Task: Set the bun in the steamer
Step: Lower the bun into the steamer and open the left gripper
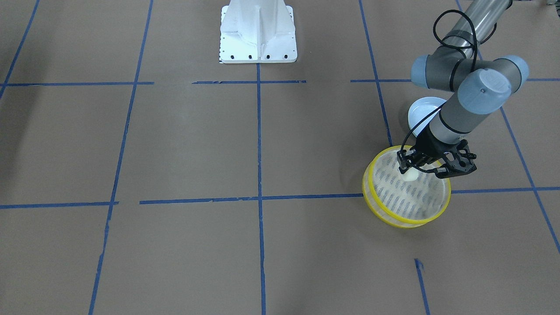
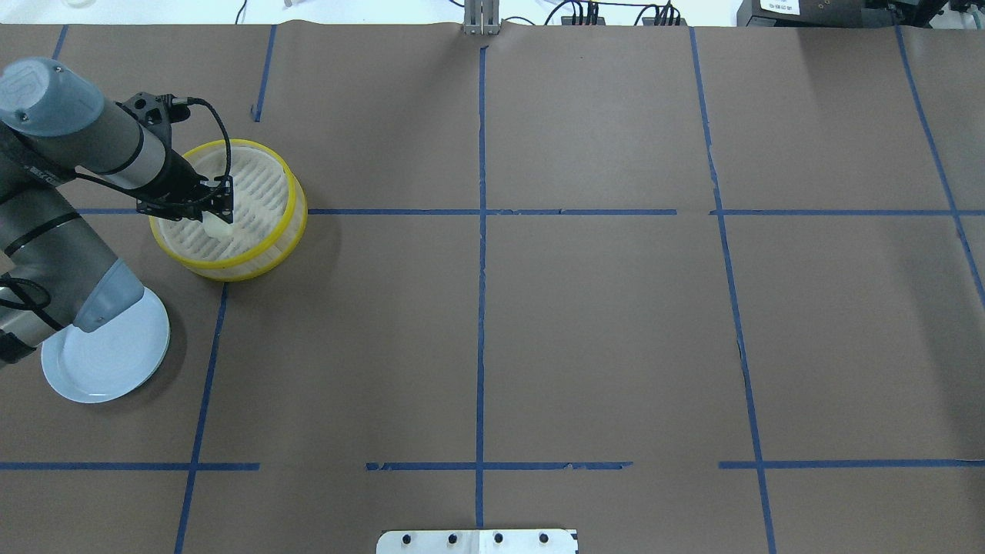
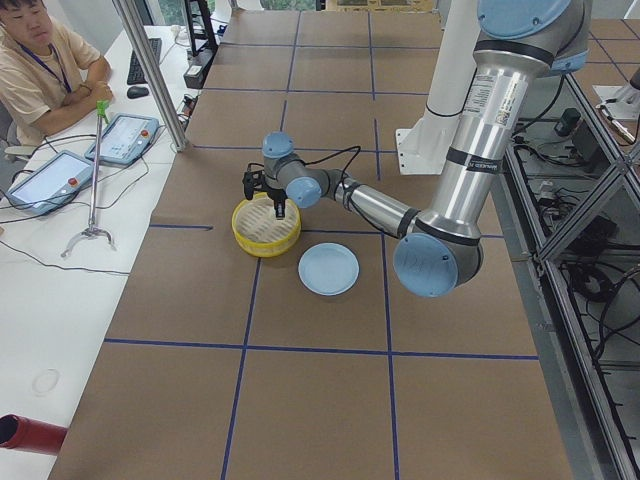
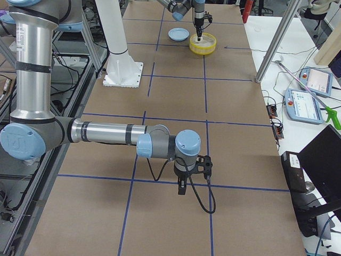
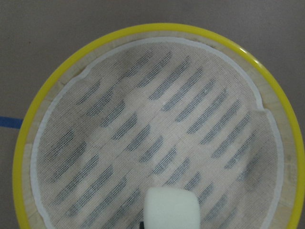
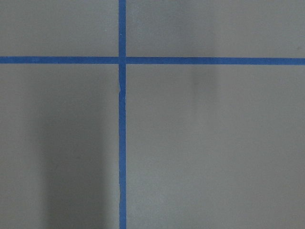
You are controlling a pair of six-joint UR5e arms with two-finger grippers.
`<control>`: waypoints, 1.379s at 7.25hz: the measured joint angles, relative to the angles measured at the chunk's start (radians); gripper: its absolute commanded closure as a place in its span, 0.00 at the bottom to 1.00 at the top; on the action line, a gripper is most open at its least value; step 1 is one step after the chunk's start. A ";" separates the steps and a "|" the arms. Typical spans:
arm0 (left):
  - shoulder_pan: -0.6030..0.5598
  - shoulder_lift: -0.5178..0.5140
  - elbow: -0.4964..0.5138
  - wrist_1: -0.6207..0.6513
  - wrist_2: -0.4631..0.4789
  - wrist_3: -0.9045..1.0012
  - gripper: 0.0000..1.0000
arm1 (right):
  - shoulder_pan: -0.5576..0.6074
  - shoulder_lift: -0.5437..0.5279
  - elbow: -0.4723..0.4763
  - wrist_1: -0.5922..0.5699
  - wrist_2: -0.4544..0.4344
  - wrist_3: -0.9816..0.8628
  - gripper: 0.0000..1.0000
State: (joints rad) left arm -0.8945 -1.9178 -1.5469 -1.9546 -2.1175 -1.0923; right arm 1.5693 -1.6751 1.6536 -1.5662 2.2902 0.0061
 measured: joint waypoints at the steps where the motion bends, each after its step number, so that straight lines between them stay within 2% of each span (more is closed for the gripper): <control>1: 0.004 -0.011 0.021 -0.001 0.017 0.000 0.64 | 0.000 0.000 0.000 0.000 0.000 0.000 0.00; 2: 0.008 -0.016 0.032 -0.001 0.027 0.000 0.55 | 0.000 0.000 0.000 0.000 0.000 0.000 0.00; 5: 0.012 -0.019 0.037 -0.001 0.033 0.001 0.50 | 0.000 0.000 0.000 0.000 0.000 0.000 0.00; 6: 0.012 -0.019 0.037 -0.001 0.033 0.002 0.28 | 0.000 0.000 0.000 0.000 0.000 0.000 0.00; 7: 0.012 -0.020 0.035 -0.002 0.034 0.003 0.16 | 0.000 0.000 0.000 0.000 0.000 0.000 0.00; 9: 0.012 -0.019 0.030 -0.003 0.039 0.007 0.02 | 0.000 0.000 0.000 0.000 0.000 0.000 0.00; 10: 0.012 -0.019 0.026 -0.002 0.042 0.010 0.01 | 0.000 0.000 0.000 0.000 0.000 0.000 0.00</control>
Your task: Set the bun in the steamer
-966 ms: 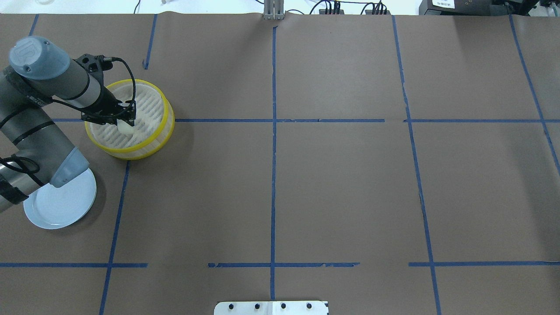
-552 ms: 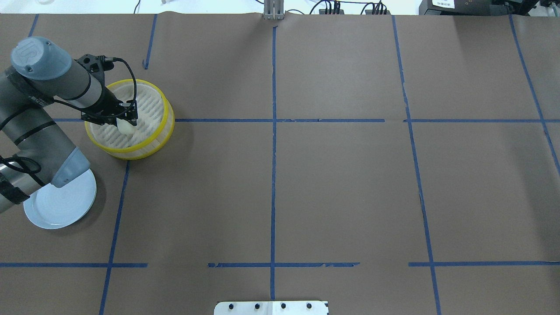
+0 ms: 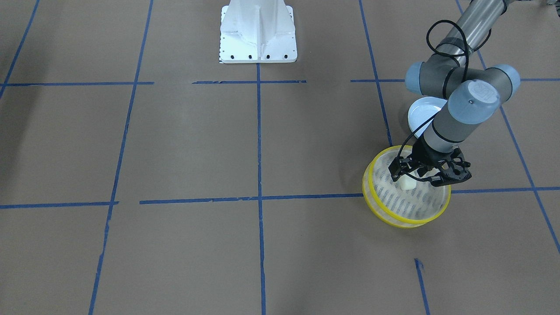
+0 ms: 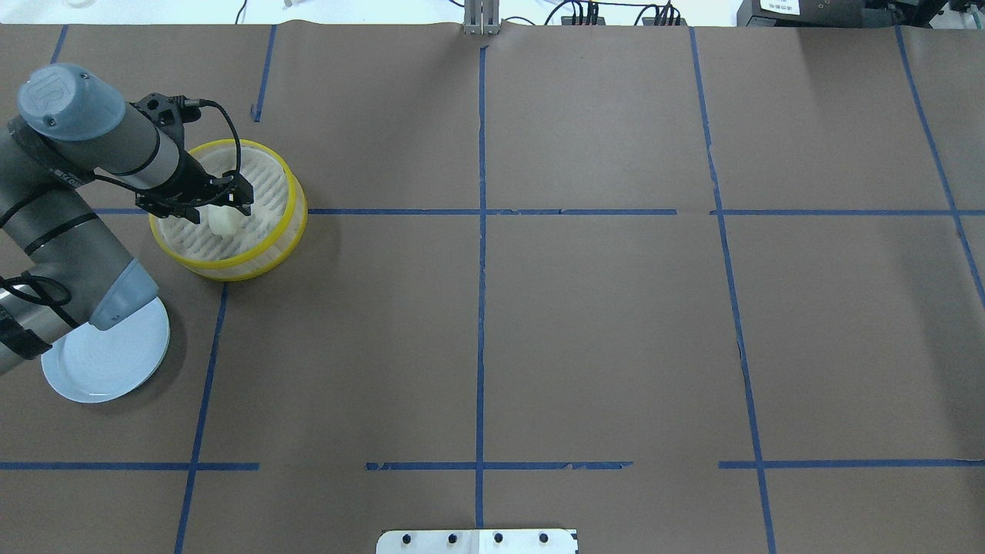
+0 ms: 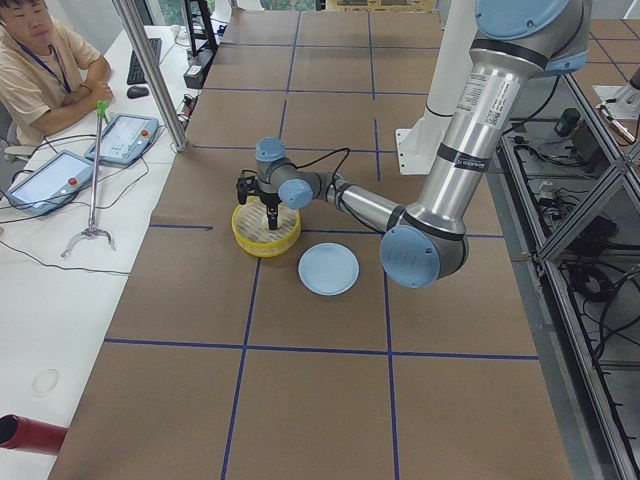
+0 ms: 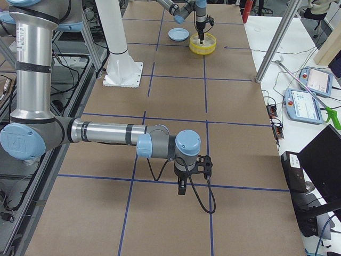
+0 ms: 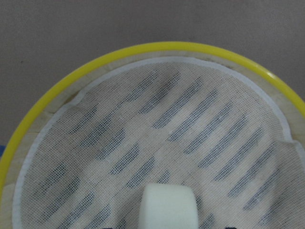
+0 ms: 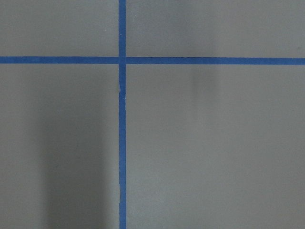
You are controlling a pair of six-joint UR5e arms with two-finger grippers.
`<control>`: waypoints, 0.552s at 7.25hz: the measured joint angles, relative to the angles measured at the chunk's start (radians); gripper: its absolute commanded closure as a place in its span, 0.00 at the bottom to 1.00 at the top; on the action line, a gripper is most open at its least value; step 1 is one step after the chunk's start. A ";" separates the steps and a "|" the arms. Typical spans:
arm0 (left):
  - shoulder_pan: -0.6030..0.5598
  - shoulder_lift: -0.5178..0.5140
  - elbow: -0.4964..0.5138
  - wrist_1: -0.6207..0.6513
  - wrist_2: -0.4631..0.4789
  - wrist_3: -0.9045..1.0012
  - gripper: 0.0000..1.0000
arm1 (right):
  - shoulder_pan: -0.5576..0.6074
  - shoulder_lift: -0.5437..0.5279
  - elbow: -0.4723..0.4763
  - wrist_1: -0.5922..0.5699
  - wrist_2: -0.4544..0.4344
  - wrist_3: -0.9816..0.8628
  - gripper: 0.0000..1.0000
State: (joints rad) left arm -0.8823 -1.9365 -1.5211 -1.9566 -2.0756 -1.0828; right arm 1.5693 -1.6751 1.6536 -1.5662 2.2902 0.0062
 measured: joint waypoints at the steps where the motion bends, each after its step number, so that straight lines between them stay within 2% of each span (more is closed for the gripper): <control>1: -0.012 0.002 -0.014 0.002 0.000 0.009 0.01 | 0.000 0.000 0.000 0.000 0.000 0.000 0.00; 2: -0.047 0.012 -0.043 0.005 -0.004 0.054 0.01 | 0.000 0.000 0.000 0.000 0.000 0.000 0.00; 4: -0.175 0.122 -0.125 0.008 -0.052 0.332 0.01 | 0.000 0.000 0.000 0.000 0.000 0.000 0.00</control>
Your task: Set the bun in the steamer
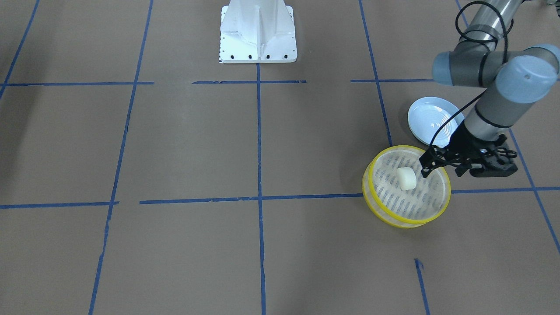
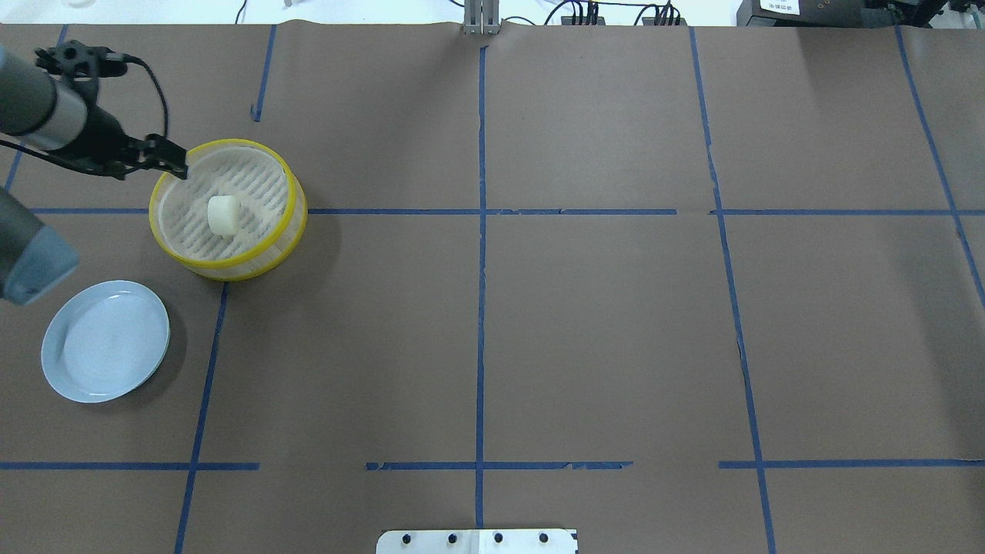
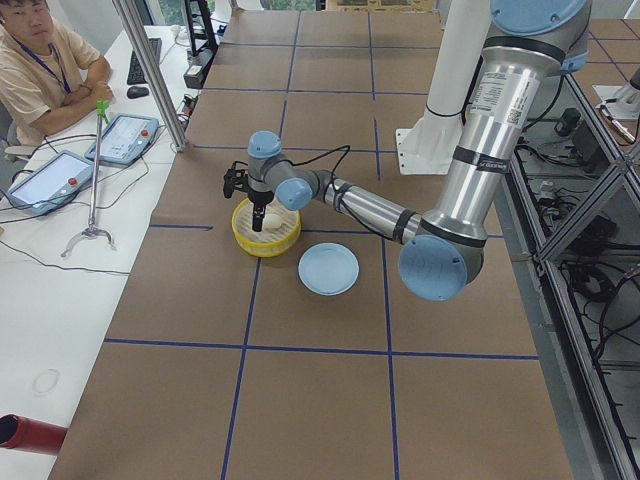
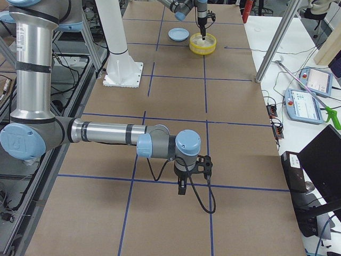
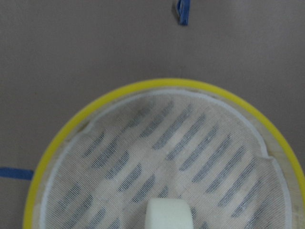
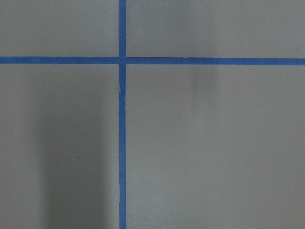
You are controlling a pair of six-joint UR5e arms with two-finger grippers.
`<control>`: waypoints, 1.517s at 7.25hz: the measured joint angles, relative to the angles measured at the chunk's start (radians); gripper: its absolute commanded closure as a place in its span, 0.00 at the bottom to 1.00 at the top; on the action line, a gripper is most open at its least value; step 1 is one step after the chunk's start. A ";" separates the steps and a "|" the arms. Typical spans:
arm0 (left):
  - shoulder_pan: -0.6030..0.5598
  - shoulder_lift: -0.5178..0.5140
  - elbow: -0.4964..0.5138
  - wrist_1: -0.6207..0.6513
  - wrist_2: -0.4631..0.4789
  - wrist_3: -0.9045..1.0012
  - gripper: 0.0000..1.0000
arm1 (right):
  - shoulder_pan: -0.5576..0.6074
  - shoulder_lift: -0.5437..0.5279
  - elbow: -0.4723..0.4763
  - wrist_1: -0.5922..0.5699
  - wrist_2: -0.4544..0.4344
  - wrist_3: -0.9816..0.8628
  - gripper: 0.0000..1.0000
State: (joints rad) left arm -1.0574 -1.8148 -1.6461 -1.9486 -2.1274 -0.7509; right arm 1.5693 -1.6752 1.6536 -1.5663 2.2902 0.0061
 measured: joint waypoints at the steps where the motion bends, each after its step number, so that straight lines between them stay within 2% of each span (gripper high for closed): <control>1: -0.093 0.077 -0.017 -0.003 -0.072 0.169 0.01 | 0.000 0.000 0.000 0.000 0.000 0.000 0.00; 3: -0.299 0.232 -0.020 0.003 -0.197 0.482 0.01 | 0.000 0.000 0.000 0.000 0.000 0.000 0.00; 5: -0.448 0.323 -0.005 0.059 -0.240 0.680 0.01 | 0.000 0.000 0.000 0.000 0.000 0.000 0.00; 7: -0.492 0.343 -0.029 0.217 -0.240 0.773 0.01 | 0.000 0.000 0.000 0.000 0.000 0.000 0.00; 11: -0.500 0.326 -0.062 0.398 -0.234 0.794 0.00 | 0.000 0.000 0.000 0.000 0.000 0.000 0.00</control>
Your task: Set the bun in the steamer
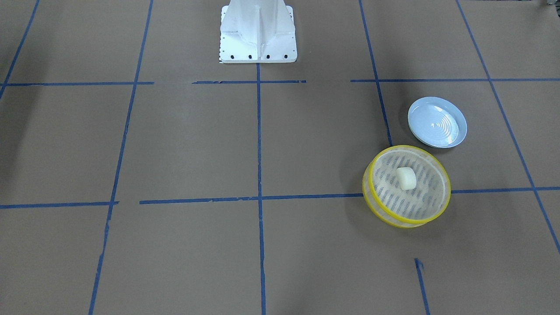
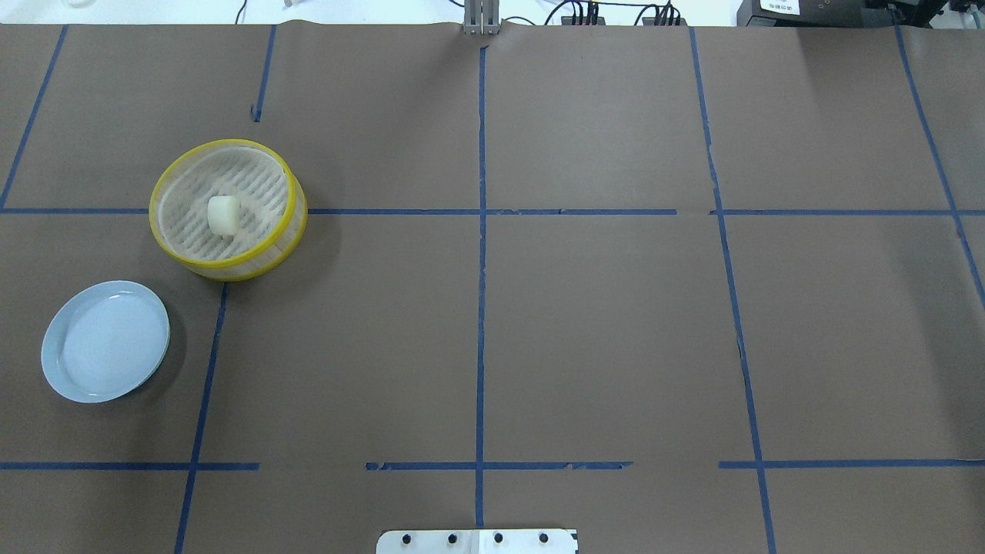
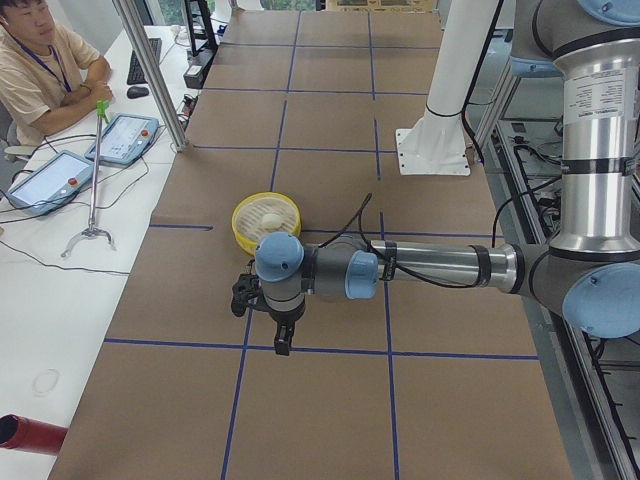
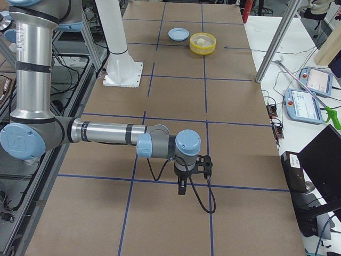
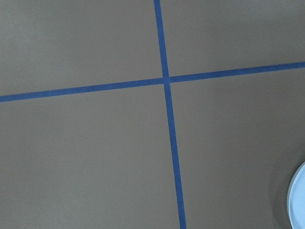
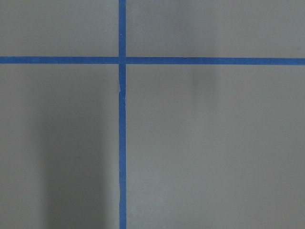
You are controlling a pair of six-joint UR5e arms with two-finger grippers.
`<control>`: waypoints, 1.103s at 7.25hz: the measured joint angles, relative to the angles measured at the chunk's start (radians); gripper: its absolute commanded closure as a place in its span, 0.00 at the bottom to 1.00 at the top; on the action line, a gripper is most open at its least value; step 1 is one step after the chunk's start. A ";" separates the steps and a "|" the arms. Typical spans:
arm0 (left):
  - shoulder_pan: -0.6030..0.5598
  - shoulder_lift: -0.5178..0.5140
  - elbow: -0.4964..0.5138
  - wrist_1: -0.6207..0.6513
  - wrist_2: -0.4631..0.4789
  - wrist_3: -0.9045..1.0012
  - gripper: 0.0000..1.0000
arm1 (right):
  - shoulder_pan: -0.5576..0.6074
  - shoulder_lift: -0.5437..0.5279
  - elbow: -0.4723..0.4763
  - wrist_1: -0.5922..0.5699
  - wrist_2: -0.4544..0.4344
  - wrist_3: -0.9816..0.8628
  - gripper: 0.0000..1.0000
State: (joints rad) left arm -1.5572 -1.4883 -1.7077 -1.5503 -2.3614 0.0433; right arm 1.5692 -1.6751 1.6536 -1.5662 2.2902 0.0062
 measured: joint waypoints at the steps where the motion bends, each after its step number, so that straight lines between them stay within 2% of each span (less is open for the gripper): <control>1: -0.001 -0.001 -0.012 0.020 0.000 0.000 0.00 | 0.000 0.000 0.000 0.000 0.000 0.000 0.00; 8: -0.004 0.010 -0.048 0.027 -0.001 0.001 0.00 | 0.000 0.000 0.000 0.000 0.000 0.000 0.00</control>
State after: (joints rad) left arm -1.5615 -1.4787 -1.7559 -1.5236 -2.3619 0.0442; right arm 1.5693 -1.6751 1.6537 -1.5662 2.2902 0.0062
